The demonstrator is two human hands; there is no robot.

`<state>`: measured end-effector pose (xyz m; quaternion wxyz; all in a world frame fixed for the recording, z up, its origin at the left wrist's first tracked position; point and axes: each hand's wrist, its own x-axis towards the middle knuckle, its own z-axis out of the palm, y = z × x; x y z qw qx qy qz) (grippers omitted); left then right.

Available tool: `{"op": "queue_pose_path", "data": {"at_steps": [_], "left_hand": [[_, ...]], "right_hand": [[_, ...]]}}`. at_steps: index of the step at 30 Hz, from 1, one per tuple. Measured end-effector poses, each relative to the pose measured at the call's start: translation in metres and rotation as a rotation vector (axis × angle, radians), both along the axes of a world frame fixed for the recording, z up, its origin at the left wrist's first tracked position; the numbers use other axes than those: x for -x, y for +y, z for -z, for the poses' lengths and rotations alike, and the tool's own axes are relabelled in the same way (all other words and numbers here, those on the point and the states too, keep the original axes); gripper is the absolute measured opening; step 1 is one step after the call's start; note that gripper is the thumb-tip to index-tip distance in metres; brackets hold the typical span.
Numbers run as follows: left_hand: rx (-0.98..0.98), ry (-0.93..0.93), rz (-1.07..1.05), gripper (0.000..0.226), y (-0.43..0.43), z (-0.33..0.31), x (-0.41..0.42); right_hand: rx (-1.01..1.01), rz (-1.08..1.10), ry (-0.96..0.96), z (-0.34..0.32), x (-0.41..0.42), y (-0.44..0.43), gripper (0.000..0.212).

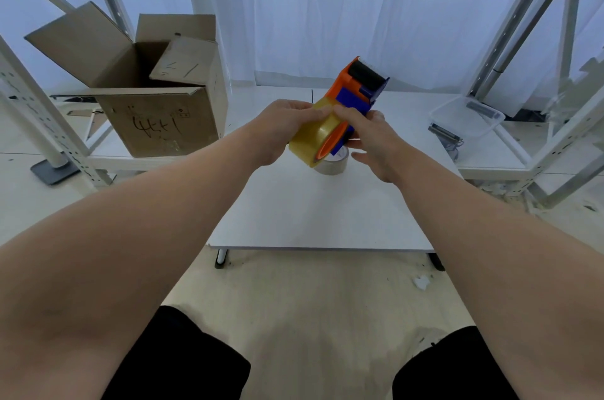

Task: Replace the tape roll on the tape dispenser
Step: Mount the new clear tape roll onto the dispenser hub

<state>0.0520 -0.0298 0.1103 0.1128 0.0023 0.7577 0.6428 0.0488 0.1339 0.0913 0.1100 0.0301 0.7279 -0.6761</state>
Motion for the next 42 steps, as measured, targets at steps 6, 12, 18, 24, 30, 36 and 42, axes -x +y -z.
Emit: {"op": "queue_pose_path", "data": {"at_steps": [6,12,18,24,30,36,42], "left_hand": [[0.071,-0.003,0.153,0.023,0.000,-0.004,-0.006],[0.046,0.002,0.209,0.028,-0.003,-0.004,-0.008],[0.122,0.051,-0.088,0.021,0.012,-0.006,-0.005],[0.144,0.024,-0.195,0.030,0.010,-0.005,-0.005],[0.198,-0.047,-0.263,0.060,0.009,-0.006,-0.003],[0.197,-0.054,-0.237,0.055,0.005,-0.005,-0.004],[0.039,0.072,-0.035,0.019,-0.001,-0.007,-0.007]], "right_hand": [[0.011,0.056,-0.022,0.004,0.005,0.004,0.054],[-0.031,0.073,-0.027,0.004,0.006,0.011,0.036],[-0.033,0.088,-0.006,0.002,0.005,0.007,0.027],[-0.101,0.010,0.080,-0.001,0.000,0.002,0.042],[-0.111,0.079,0.129,-0.008,-0.003,-0.011,0.057],[-0.175,0.138,0.142,-0.004,-0.001,-0.013,0.054],[-0.044,0.238,-0.029,-0.002,0.003,-0.004,0.058]]}}
